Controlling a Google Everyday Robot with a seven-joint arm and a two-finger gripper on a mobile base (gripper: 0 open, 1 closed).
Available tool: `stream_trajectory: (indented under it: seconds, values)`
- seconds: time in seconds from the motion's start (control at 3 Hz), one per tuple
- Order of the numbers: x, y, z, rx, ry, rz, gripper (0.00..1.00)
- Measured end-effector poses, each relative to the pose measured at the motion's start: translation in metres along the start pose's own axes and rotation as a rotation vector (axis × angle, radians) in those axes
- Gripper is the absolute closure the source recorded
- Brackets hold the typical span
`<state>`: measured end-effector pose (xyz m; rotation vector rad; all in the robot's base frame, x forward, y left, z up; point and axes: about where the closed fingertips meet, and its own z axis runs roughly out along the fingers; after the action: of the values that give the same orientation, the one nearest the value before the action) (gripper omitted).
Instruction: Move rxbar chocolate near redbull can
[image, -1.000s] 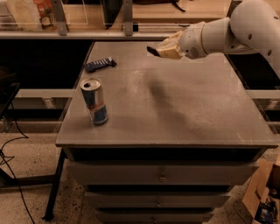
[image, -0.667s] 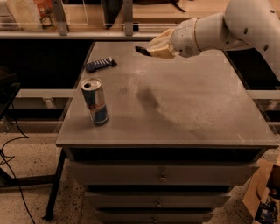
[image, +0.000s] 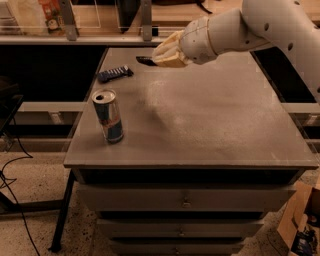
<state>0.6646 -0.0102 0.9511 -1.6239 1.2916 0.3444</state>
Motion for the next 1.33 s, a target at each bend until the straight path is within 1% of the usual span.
stream_trajectory:
  seconds: [0.33,0.67,1.0,1.33]
  values:
    - [-0.011,0.01,0.007,-0.029,-0.002,-0.068,1.0]
    - [-0.018,0.022,0.012,-0.063,-0.002,-0.122,1.0]
    - [-0.023,0.036,0.015,-0.088,-0.001,-0.161,1.0]
    - [-0.028,0.045,0.017,-0.101,0.005,-0.191,1.0]
